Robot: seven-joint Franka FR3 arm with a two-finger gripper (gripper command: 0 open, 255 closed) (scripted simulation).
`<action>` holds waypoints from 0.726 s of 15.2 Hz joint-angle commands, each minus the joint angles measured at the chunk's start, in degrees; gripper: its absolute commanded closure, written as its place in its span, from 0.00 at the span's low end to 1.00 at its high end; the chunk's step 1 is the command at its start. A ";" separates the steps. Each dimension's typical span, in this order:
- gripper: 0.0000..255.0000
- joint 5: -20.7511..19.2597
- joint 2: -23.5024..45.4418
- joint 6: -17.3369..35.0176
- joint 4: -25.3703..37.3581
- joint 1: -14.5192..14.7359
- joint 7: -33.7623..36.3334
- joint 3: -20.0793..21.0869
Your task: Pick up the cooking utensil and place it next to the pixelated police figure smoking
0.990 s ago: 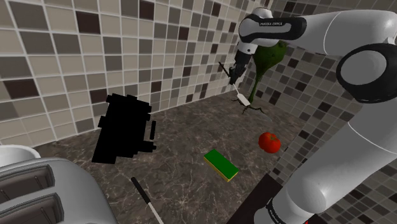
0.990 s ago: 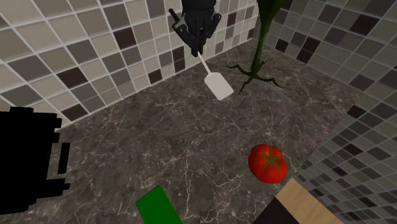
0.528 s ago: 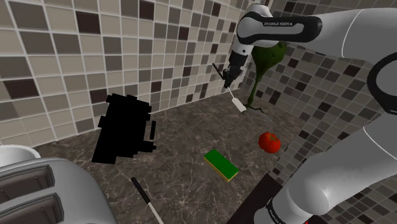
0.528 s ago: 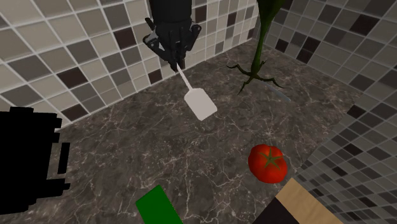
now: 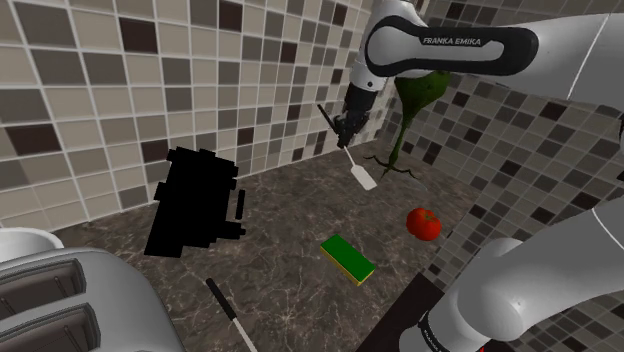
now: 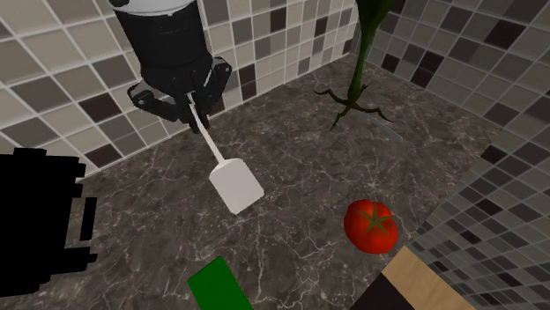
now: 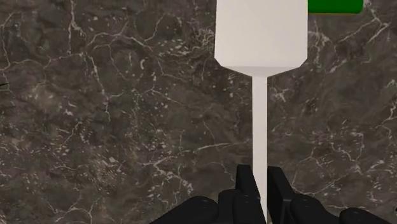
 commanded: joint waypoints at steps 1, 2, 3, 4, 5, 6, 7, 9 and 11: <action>1.00 0.42 -1.71 -0.31 -1.43 0.91 2.59 1.76; 1.00 0.71 -2.32 -0.38 -1.96 1.42 3.94 2.72; 1.00 1.02 -2.86 -0.46 -2.43 1.93 5.29 3.69; 1.00 1.34 -3.35 -0.53 -2.83 2.45 6.64 4.67; 1.00 1.68 -3.78 -0.61 -3.17 2.97 8.00 5.66; 1.00 2.12 -4.23 -0.70 -3.50 3.62 9.70 6.90; 1.00 2.14 -4.26 0.06 -4.29 3.62 9.70 6.92; 1.00 2.17 -4.28 1.60 -5.85 3.63 9.70 6.96; 1.00 2.19 -4.25 3.14 -7.36 3.65 9.70 7.01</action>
